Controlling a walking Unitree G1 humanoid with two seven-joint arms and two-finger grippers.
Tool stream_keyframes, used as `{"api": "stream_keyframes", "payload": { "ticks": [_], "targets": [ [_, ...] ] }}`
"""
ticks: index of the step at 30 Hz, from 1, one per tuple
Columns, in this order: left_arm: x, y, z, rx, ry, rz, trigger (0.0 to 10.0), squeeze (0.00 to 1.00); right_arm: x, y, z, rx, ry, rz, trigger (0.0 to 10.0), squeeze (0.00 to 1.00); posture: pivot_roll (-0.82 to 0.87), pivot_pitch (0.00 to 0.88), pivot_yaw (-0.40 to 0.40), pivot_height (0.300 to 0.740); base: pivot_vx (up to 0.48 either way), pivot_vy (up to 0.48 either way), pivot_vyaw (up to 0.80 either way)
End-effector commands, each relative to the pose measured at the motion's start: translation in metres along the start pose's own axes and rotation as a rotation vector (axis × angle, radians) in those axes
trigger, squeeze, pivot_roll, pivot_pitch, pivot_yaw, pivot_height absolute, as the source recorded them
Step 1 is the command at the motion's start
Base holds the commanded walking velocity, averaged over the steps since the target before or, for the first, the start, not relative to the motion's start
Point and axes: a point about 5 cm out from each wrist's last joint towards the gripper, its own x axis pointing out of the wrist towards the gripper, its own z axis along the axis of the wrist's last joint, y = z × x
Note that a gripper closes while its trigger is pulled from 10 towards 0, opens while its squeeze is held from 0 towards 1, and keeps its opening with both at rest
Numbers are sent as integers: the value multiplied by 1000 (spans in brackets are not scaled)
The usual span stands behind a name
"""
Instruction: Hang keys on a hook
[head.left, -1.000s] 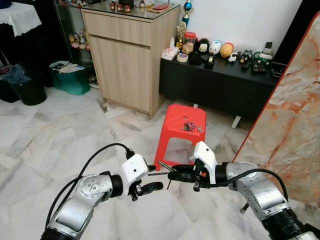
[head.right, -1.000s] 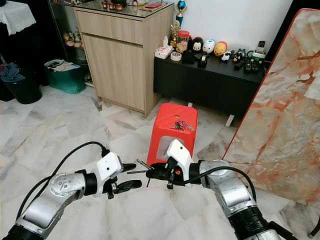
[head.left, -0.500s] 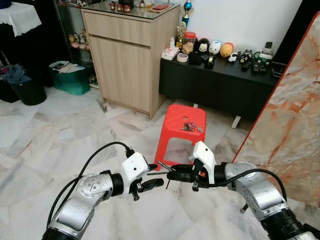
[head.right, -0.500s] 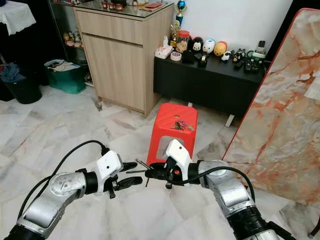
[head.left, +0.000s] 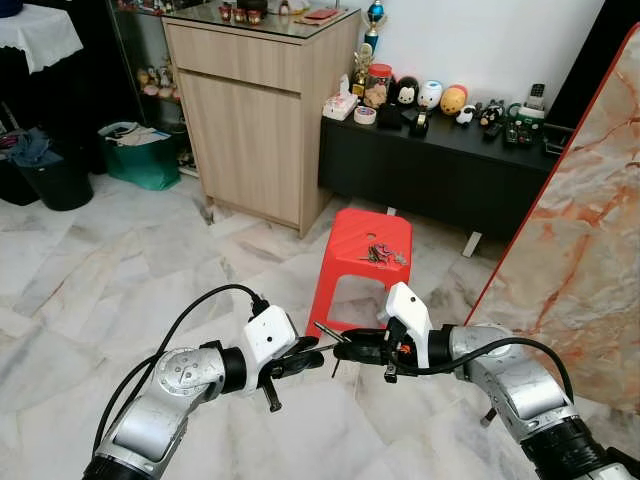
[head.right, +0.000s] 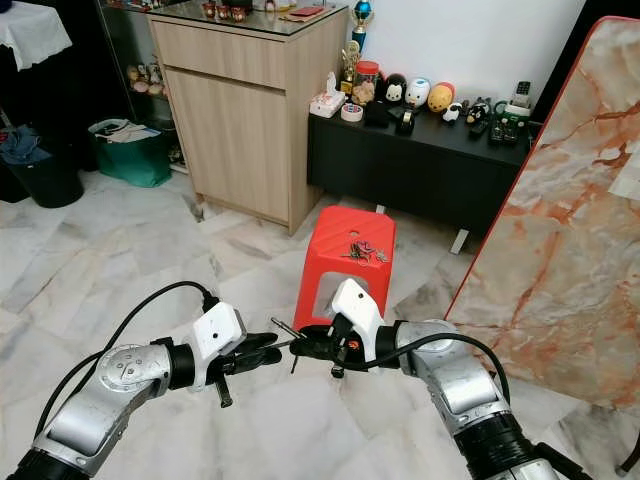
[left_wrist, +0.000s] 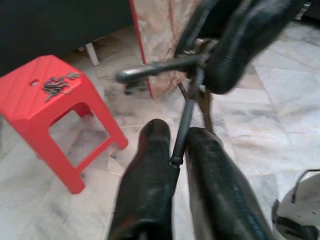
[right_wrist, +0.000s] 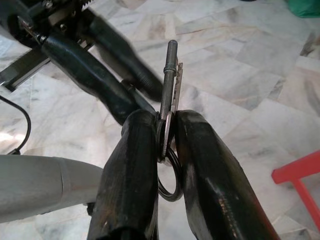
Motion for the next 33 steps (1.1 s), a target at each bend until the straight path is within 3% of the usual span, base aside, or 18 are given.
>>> {"api": "stream_keyframes", "payload": {
  "ticks": [1, 24, 25, 26, 27, 28, 33],
  "targets": [
    [0, 1, 4, 1, -11, -4, 0, 0, 0, -1, 3, -20, -1, 3, 10000, 0, 83, 0, -80, 740, 0, 0, 0],
    [-2, 2, 7, -1, -18, -9, 0, 0, -1, -2, -2, 0, 29, 3, 10000, 0, 84, 0, -85, 740, 0, 0, 0],
    [-3, 3, 6, 1, -13, -8, 0, 0, -1, -2, -3, 3, 32, 4, 10000, 455, 84, 0, -85, 740, 0, 0, 0],
    [-3, 3, 6, 1, -12, -7, 0, 0, -1, -2, -3, 3, 33, 4, 10000, 780, 85, 0, -85, 740, 0, 0, 0],
    [-4, 3, 6, 1, -11, -7, 0, 0, -1, -2, -3, 3, 33, 4, 10000, 780, 85, 0, -85, 740, 0, 0, 0],
    [-4, 4, 6, 1, -10, -8, 0, 0, -1, -3, -5, 13, 39, 0, 10000, 1000, 85, 0, -85, 740, 0, 0, 0],
    [-6, 4, 4, 10, 11, -15, 0, 0, -2, -3, -7, 21, 50, 0, 10000, 1000, 85, 0, -85, 740, 0, 0, 0]
  ]
}}
